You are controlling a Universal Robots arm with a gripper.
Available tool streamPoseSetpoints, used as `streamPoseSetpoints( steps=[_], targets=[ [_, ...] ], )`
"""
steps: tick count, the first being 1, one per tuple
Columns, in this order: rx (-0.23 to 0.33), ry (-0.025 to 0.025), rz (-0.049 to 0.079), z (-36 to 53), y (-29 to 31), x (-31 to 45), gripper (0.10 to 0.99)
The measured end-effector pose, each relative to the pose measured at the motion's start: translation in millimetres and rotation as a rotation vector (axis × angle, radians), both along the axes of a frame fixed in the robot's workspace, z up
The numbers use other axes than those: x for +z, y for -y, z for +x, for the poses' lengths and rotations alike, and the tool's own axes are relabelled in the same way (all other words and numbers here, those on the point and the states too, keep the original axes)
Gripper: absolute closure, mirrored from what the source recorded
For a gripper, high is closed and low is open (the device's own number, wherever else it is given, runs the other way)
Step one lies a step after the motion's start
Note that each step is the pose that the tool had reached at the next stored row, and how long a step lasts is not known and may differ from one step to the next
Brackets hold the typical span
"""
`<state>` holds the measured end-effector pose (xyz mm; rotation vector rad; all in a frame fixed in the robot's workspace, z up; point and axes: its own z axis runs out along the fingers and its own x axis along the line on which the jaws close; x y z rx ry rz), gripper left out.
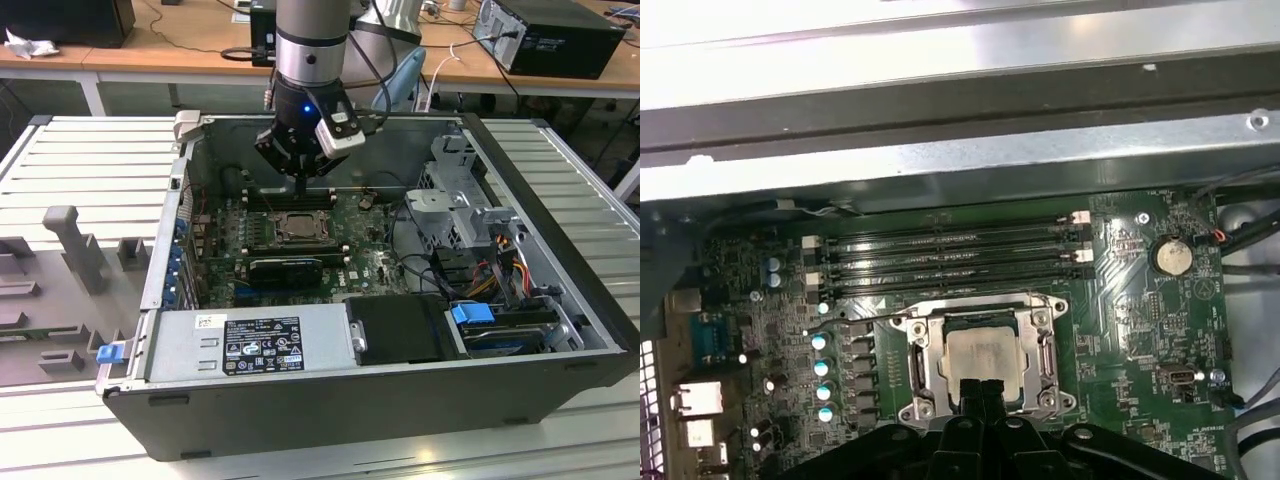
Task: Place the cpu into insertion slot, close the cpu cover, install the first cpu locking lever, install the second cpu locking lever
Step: 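Install the first cpu locking lever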
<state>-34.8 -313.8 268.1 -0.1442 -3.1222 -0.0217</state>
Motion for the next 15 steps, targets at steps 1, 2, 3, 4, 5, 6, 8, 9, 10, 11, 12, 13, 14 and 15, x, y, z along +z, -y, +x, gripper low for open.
streamPoseSetpoints(
  steps=[1, 2, 3, 4, 5, 6, 8, 9, 10, 11, 12, 13, 14, 15],
  targets=[
    [0.006, 0.0005, 0.0, 0.0, 0.0, 0.0, 0.98],
    [0.023, 0.003, 0.0, -0.1, 0.0, -0.1, 0.98],
    [0.049, 0.0095, 0.0, -0.5, 0.0, -0.2, 0.98],
    [0.054, 0.011, 0.0, -2.3, 0.0, -0.4, 0.98],
    [0.055, 0.013, 0.0, -7.8, 0.1, -0.5, 0.98],
    [0.054, 0.0163, 0.0, -19.6, 0.0, -1.0, 0.98],
    [0.054, 0.0174, 0.0, -28.2, 0.0, -1.3, 0.98],
    [0.054, 0.0176, 0.0, -33.6, 0.0, -1.4, 0.98],
    [0.054, 0.0178, 0.0, -37.4, 0.0, -1.5, 0.98],
    [0.054, 0.0179, 0.0, -41.8, 0.0, -1.6, 0.98],
    [0.054, 0.0181, 0.0, -46.1, 0.0, -1.7, 0.98],
    [0.054, 0.0182, 0.0, -50.1, 0.0, -1.8, 0.98],
    [0.054, 0.0183, 0.0, -53.7, 0.0, -1.9, 0.98],
    [0.054, 0.0185, 0.0, -59.8, 0.0, -2.1, 0.98]
  ],
)
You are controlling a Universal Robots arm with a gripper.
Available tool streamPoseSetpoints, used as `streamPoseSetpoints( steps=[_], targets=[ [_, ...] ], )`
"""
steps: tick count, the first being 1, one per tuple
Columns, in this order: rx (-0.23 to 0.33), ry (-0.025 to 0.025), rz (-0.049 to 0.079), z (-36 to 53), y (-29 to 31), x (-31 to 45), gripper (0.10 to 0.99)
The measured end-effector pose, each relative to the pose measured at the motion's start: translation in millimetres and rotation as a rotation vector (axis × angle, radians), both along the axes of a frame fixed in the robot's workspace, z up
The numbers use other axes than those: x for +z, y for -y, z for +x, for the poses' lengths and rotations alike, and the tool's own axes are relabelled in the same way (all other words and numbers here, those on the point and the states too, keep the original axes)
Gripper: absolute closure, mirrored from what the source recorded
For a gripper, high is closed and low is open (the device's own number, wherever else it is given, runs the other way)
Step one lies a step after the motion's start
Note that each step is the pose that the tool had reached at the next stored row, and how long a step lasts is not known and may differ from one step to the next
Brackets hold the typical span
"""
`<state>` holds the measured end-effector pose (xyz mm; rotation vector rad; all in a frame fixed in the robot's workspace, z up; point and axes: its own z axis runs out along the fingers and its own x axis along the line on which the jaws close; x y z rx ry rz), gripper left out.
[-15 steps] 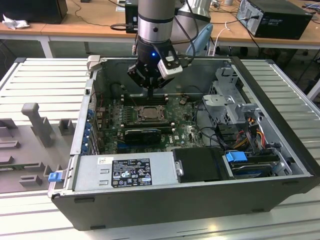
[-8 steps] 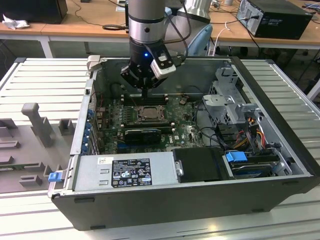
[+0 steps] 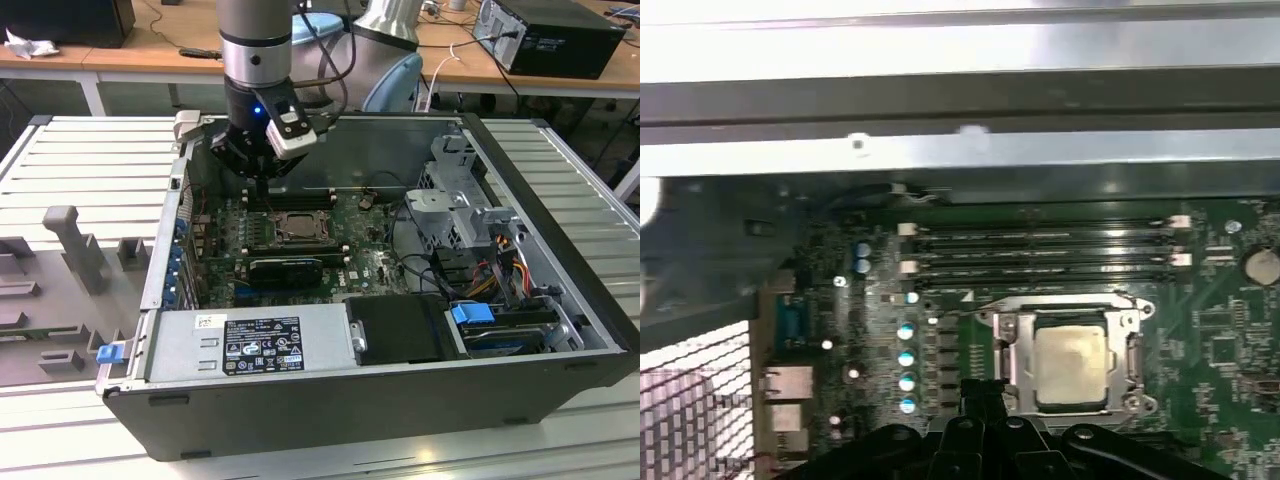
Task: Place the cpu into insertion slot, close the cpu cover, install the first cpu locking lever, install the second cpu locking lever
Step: 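Install the first cpu locking lever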
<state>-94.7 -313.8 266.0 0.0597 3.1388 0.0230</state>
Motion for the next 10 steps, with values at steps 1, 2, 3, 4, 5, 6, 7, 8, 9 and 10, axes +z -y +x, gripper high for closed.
streamPoseSetpoints(
  steps=[1, 2, 3, 4, 5, 6, 7, 8, 9, 10],
  targets=[
    [0.0, 0.0, 0.0, -4.0, 0.0, -0.2, 0.98],
    [0.0, 0.0, 0.0, -7.0, 0.0, -0.4, 0.98],
    [0.0, 0.0001, 0.0, -10.3, -0.1, -0.7, 0.98],
    [0.0, 0.0001, 0.0, -13.8, -0.4, -1.0, 0.98],
    [0.0, 0.0003, 0.0, -17.4, -1.2, -1.6, 0.98],
    [0.0, 0.0004, 0.0, -20.2, -2.0, -2.2, 0.98],
    [0.0, 0.0001, 0.0, -22.1, -3.2, -2.7, 0.98],
    [0.0, 0.0001, 0.0, -23.2, -4.8, -3.4, 0.98],
    [0.0, 0.0002, 0.0, -24.0, -6.4, -4.2, 0.98],
    [0.0, 0.0002, 0.0, -24.5, -8.2, -5.0, 0.98]
  ],
)
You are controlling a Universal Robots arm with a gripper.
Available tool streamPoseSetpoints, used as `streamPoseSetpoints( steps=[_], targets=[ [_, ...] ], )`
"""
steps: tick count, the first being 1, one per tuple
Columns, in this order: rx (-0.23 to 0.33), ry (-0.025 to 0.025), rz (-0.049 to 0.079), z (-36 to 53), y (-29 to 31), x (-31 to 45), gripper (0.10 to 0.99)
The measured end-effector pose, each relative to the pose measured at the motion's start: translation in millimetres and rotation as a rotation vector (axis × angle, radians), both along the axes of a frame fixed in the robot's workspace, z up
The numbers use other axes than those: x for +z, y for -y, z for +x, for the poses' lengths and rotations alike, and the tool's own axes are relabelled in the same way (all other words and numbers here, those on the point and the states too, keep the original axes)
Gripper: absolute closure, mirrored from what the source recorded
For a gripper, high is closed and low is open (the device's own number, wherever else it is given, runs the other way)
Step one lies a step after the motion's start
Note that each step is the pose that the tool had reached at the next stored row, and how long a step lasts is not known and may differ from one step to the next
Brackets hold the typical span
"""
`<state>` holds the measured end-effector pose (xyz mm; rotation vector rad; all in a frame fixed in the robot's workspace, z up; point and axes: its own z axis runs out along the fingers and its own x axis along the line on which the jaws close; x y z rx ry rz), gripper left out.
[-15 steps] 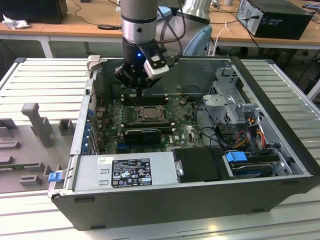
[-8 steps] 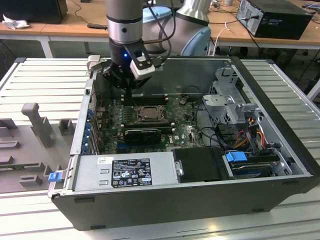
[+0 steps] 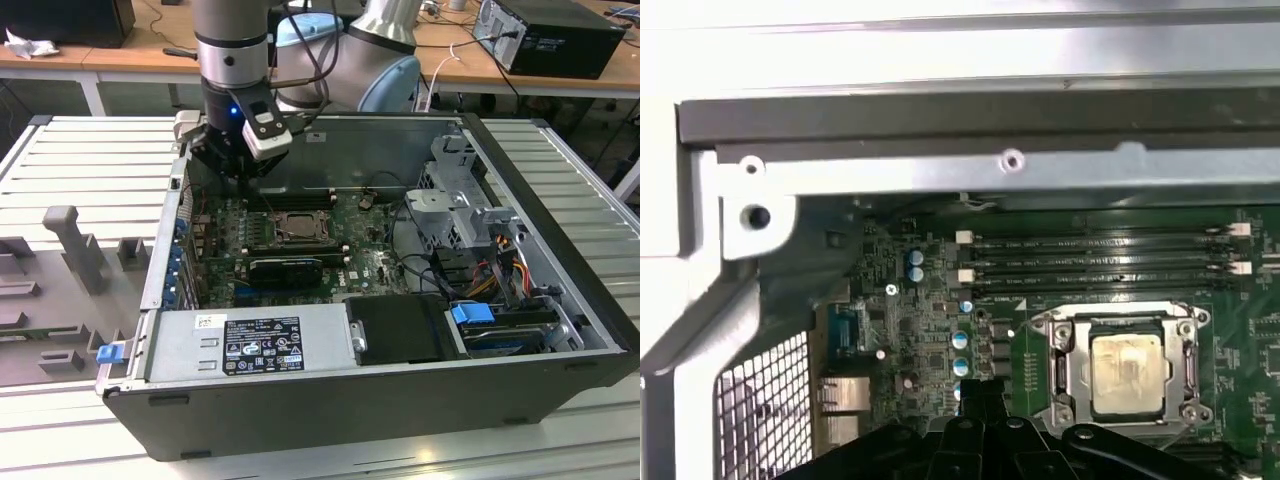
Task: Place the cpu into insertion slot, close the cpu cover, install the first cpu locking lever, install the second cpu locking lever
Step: 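Install the first cpu locking lever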
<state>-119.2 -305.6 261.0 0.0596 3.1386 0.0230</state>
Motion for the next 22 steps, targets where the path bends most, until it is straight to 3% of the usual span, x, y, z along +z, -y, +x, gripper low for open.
streamPoseSetpoints(
  steps=[9, 22],
  targets=[
    [0.0, 0.0, 0.0, 3.2, -15.3, -5.4, 0.98],
    [0.0, 0.0, -0.002, 30.1, -16.1, -7.1, 0.98]
  ],
)
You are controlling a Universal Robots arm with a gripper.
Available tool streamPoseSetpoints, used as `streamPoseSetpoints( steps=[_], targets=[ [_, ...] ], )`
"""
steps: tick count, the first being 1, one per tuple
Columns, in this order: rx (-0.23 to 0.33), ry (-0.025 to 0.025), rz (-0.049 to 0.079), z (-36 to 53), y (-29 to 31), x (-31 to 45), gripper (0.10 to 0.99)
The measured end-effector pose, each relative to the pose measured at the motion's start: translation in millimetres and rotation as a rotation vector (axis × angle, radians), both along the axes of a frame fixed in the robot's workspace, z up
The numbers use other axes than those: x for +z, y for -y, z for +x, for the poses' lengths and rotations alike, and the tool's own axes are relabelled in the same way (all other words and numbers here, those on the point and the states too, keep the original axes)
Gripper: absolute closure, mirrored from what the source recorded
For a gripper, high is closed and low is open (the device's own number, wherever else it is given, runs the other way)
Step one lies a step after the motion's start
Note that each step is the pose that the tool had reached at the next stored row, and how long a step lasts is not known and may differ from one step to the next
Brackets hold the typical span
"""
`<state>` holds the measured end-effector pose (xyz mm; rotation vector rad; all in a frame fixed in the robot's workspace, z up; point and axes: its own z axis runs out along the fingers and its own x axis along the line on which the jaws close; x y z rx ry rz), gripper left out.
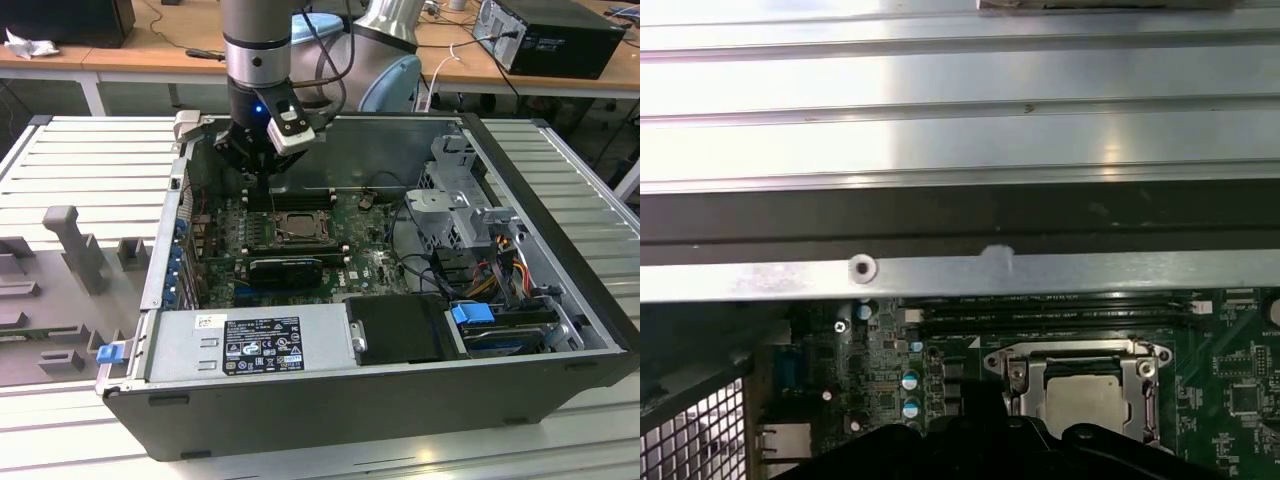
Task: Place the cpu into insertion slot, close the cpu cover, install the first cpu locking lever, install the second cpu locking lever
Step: 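Install the first cpu locking lever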
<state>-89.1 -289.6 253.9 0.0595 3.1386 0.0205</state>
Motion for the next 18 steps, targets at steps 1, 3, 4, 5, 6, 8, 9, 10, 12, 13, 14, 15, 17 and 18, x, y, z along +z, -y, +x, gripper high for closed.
streamPoseSetpoints(
  steps=[1, 3, 4, 5, 6, 8, 9, 10, 12, 13, 14, 15, 17, 18],
  targets=[
    [0.0, 0.0, 0.0, 1.7, -0.1, -0.2, 0.98],
    [0.0, 0.0, -0.001, 7.0, -0.3, -0.7, 0.98],
    [0.0, 0.0, -0.002, 8.8, -0.4, -0.8, 0.98],
    [0.0, 0.0, -0.002, 11.1, -0.5, -1.0, 0.98],
    [0.0, 0.0, -0.002, 13.1, -0.5, -1.2, 0.98],
    [0.0, 0.0, -0.003, 16.0, -0.5, -1.5, 0.98],
    [0.0, 0.0, -0.003, 17.9, -0.5, -1.7, 0.98],
    [0.0, -0.0001, -0.003, 24.5, -0.6, -1.9, 0.98],
    [0.0, -0.0001, -0.003, 29.8, -0.5, -2.2, 0.98],
    [0.0, 0.0, -0.001, 29.9, -0.4, -2.2, 0.98],
    [0.0, 0.0, 0.001, 29.9, -0.3, -2.2, 0.98],
    [0.0, 0.0006, 0.005, 29.9, -0.3, -2.2, 0.98],
    [0.003, 0.0049, 0.018, 29.9, -0.3, -2.3, 0.98],
    [0.008, 0.0065, 0.021, 29.9, -0.3, -2.4, 0.98]
  ],
)
